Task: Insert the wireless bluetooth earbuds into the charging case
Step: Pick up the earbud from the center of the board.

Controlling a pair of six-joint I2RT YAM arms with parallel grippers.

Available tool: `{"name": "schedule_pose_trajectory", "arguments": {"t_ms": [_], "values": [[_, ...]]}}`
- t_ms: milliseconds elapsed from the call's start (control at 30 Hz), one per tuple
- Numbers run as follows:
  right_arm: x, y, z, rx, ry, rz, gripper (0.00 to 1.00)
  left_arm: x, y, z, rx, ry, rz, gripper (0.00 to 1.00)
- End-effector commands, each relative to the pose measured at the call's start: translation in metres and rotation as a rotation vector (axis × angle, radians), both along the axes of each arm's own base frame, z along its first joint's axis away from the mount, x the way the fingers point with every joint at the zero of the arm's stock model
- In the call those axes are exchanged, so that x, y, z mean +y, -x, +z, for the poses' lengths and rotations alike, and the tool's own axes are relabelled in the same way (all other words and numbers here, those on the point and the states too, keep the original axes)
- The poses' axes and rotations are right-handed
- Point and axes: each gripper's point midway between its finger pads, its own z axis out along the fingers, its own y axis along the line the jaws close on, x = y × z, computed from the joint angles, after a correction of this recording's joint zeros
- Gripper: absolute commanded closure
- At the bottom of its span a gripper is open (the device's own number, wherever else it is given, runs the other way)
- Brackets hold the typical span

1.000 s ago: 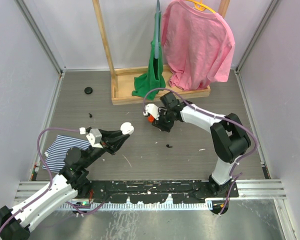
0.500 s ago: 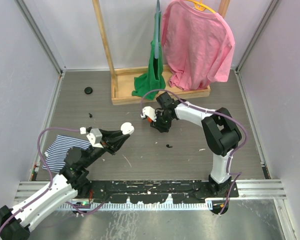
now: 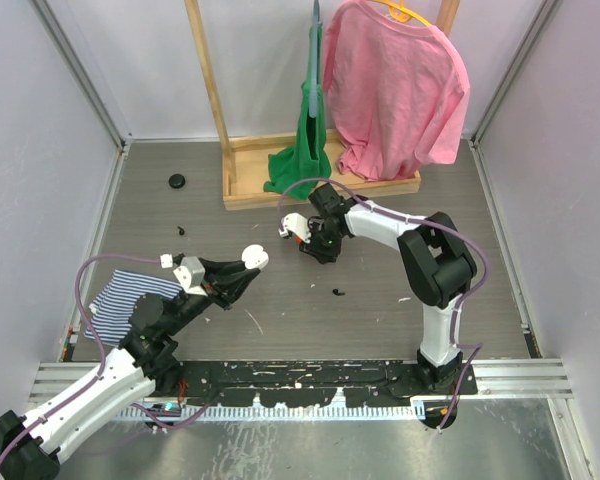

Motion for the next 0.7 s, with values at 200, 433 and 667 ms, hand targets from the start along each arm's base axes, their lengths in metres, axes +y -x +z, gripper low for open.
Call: {"name": "schedule_pose_trajectory", "arguments": {"t_ms": [200, 433, 667], "values": [[-0.001, -0.007, 0.007, -0.009, 0.010, -0.064, 0.74, 0.001, 0.001, 0.013, -0.037, 0.030, 0.003, 0.95], [0.011, -0.006, 0.037, -0.043, -0.128, -0.194, 0.80, 0.000, 0.000, 0.011, -0.033, 0.024, -0.001, 0.95], [0.010, -0.005, 0.071, -0.111, -0.269, -0.378, 0.81, -0.001, -0.003, 0.007, -0.028, 0.010, 0.003, 0.95]]}}
